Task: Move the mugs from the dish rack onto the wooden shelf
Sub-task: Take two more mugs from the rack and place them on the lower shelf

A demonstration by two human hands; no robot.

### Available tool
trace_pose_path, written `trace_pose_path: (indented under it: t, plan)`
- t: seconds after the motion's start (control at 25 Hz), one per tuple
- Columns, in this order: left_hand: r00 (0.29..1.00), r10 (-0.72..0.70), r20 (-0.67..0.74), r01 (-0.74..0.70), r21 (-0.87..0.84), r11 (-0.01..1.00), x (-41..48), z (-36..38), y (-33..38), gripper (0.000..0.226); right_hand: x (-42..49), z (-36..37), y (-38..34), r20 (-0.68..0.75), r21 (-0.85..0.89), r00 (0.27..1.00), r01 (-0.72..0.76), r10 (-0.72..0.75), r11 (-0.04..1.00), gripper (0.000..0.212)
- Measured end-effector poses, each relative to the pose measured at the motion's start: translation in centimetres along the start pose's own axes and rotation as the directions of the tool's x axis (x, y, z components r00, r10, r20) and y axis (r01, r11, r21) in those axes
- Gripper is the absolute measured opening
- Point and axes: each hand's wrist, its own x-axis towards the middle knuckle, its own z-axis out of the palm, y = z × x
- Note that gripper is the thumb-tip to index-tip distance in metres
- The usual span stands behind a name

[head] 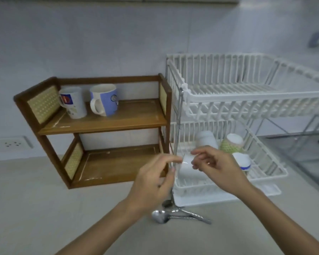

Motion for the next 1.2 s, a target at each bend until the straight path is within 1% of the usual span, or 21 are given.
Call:
trace_pose_path:
  t: [0.08,0.12,0.16,0.2,0.24,0.28,0.32,0.36,0.4,0.48,0.6,0.68,0.72,0.8,0.88,0.92,1.0,1.08,1.12,1.16,1.2]
  plan:
    - [0.983,0.058,0.176,-0.064,0.024,0.998,0.0,4.0,-0.1,0.021,0.1,-3.0,3.7,0.011,-0.278,0.999,-0.038,0.043,0.960,0.024]
    - [0.974,-0.029,0.225,0.026,0.020,0.999,0.5,6.0,-0.2,0.021,0.7,-4.1,5.4,0.069,-0.448,0.994,-0.044,0.084,0.893,0.020]
    - [0.943,-0.238,0.233,0.250,-0.022,0.968,1.4,8.2,-0.1,0.025,1.4,-5.5,7.3,0.144,-0.633,0.977,-0.030,0.155,0.774,0.025]
    - [0.828,-0.515,0.221,0.546,-0.115,0.830,2.5,10.2,0.0,0.033,2.1,-6.5,8.9,0.222,-0.783,0.945,0.026,0.241,0.622,0.034]
    - [0.596,-0.775,0.210,0.802,-0.201,0.562,3.7,11.9,-0.3,0.045,2.9,-7.1,10.0,0.285,-0.877,0.898,0.104,0.334,0.470,0.043]
    - [0.339,-0.919,0.204,0.920,-0.274,0.279,4.7,13.4,-0.6,0.058,3.6,-7.7,10.9,0.316,-0.926,0.852,0.180,0.418,0.333,0.050]
    - [0.148,-0.972,0.182,0.938,-0.337,0.080,5.4,14.8,-1.1,0.069,4.3,-8.0,11.5,0.324,-0.943,0.816,0.240,0.480,0.229,0.053]
    - [0.016,-0.986,0.168,0.909,-0.413,-0.055,5.8,16.0,-1.6,0.076,4.8,-8.2,12.2,0.321,-0.947,0.796,0.279,0.513,0.161,0.056]
    - [-0.063,-0.986,0.155,0.866,-0.483,-0.131,6.3,16.8,-1.8,0.080,5.4,-8.3,12.9,0.316,-0.946,0.786,0.303,0.532,0.114,0.059]
    - [-0.160,-0.978,0.134,0.797,-0.566,-0.208,7.1,18.4,-3.1,0.075,6.4,-7.7,13.9,0.283,-0.947,0.761,0.317,0.584,0.047,0.063]
    - [-0.202,-0.972,0.120,0.742,-0.630,-0.232,8.5,20.0,-4.3,0.074,7.3,-6.2,15.3,0.189,-0.932,0.737,0.343,0.649,-0.118,0.053]
    - [-0.272,-0.960,0.067,0.710,-0.659,-0.247,8.8,20.4,-4.7,0.085,7.4,-5.6,16.4,0.135,-0.892,0.741,0.380,0.657,-0.245,0.050]
    - [-0.245,-0.967,0.064,0.733,-0.641,-0.228,8.7,20.8,-4.7,0.087,7.4,-5.7,16.8,0.129,-0.870,0.746,0.402,0.653,-0.287,0.049]
    - [-0.245,-0.969,0.019,0.754,-0.625,-0.203,8.5,21.8,-5.2,0.087,7.6,-6.1,17.5,0.168,-0.825,0.759,0.458,0.629,-0.331,0.043]
    - [-0.332,-0.943,-0.004,0.709,-0.660,-0.247,8.5,22.1,-5.3,0.096,8.0,-6.7,17.5,0.242,-0.771,0.756,0.530,0.608,-0.352,0.039]
    - [-0.342,-0.940,0.005,0.703,-0.663,-0.259,8.6,22.2,-5.3,0.097,8.2,-7.1,17.3,0.272,-0.752,0.746,0.559,0.607,-0.350,0.040]
    - [-0.345,-0.938,-0.031,0.736,-0.629,-0.250,8.4,22.4,-5.4,0.096,8.7,-8.3,16.7,0.312,-0.765,0.732,0.572,0.606,-0.297,0.053]
    - [-0.301,-0.950,-0.086,0.799,-0.566,-0.203,8.4,22.4,-5.4,0.099,9.3,-10.1,15.8,0.342,-0.833,0.751,0.520,0.565,-0.187,0.081]
    - [-0.285,-0.955,-0.087,0.798,-0.573,-0.186,8.5,22.1,-5.5,0.100,9.6,-11.2,15.2,0.346,-0.875,0.768,0.472,0.538,-0.111,0.092]
    - [-0.233,-0.970,-0.066,0.789,-0.595,-0.150,8.7,21.8,-5.5,0.099,9.8,-12.3,14.6,0.343,-0.917,0.785,0.399,0.516,0.002,0.096]
    - [-0.171,-0.985,-0.036,0.774,-0.623,-0.111,9.1,21.3,-5.2,0.095,9.9,-13.4,13.9,0.333,-0.943,0.795,0.287,0.506,0.170,0.097]
